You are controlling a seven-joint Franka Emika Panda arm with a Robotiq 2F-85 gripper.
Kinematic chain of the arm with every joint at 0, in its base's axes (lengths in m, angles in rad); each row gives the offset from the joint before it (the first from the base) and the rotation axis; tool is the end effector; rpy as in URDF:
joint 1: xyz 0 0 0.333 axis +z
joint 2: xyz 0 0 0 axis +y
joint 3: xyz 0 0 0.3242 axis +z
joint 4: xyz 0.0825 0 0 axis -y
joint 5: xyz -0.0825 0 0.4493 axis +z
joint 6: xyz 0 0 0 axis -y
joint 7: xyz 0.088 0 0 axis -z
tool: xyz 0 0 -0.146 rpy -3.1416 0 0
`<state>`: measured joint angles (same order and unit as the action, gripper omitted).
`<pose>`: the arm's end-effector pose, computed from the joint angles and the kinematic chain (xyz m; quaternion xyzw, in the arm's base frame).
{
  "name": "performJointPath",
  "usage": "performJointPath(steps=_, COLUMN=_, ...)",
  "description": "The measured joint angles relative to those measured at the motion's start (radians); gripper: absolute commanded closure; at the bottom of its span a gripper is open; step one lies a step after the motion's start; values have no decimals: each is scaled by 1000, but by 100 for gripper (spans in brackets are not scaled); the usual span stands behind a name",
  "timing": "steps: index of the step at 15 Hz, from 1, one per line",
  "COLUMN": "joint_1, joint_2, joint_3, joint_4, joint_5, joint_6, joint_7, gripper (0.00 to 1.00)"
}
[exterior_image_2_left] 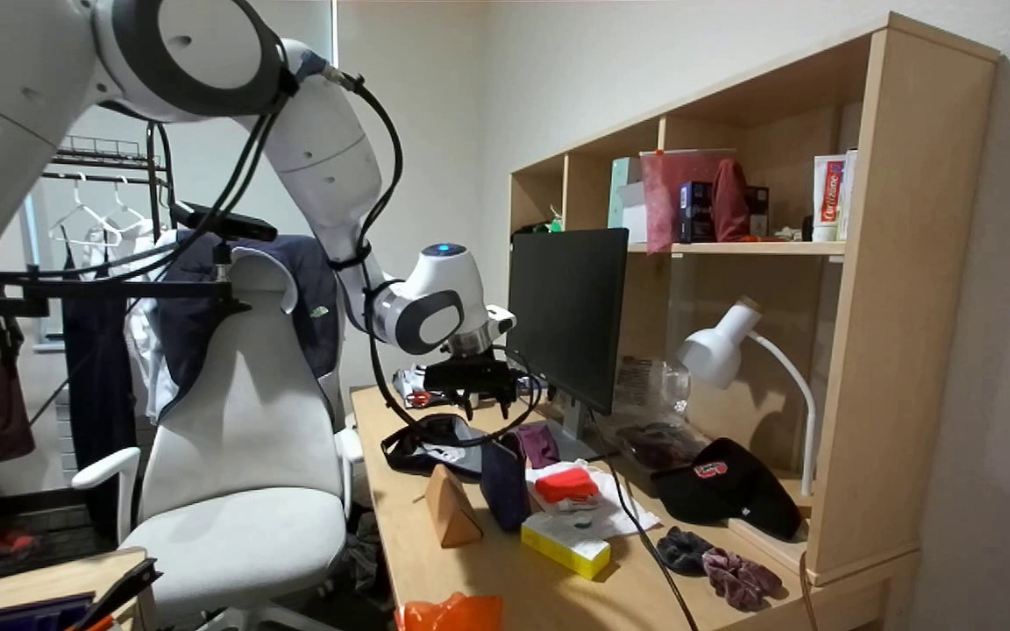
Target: Put the white and yellow tube inside the dark blue bag
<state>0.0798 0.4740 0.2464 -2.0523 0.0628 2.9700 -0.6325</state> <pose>0.6573 0.2172 0.1794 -0.8864 -0.3996 -0.2319 0.0285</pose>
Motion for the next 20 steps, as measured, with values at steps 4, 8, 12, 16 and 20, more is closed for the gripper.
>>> performJointPath(steps=4, joint_1=-44, joint_2=-101, joint_3=8, joint_4=3, joint_5=-9, joint_6=-342, joint_7=36, gripper=0)
performJointPath(steps=8, joint_1=-65, joint_2=-155, joint_3=-23, joint_4=52, joint_5=6, joint_6=-680, joint_7=41, gripper=0)
performJointPath(steps=12, joint_1=-73, joint_2=-159, joint_3=-82, joint_4=142, joint_5=30, joint_6=-956, joint_7=63, gripper=0)
performJointPath(steps=16, joint_1=-89, joint_2=-152, joint_3=-121, joint_4=166, joint_5=78, joint_6=-1048, joint_7=66, gripper=0)
performJointPath(steps=20, joint_1=-104, joint_2=-139, joint_3=-155, joint_4=152, joint_5=145, joint_6=-1009, joint_7=127, gripper=0)
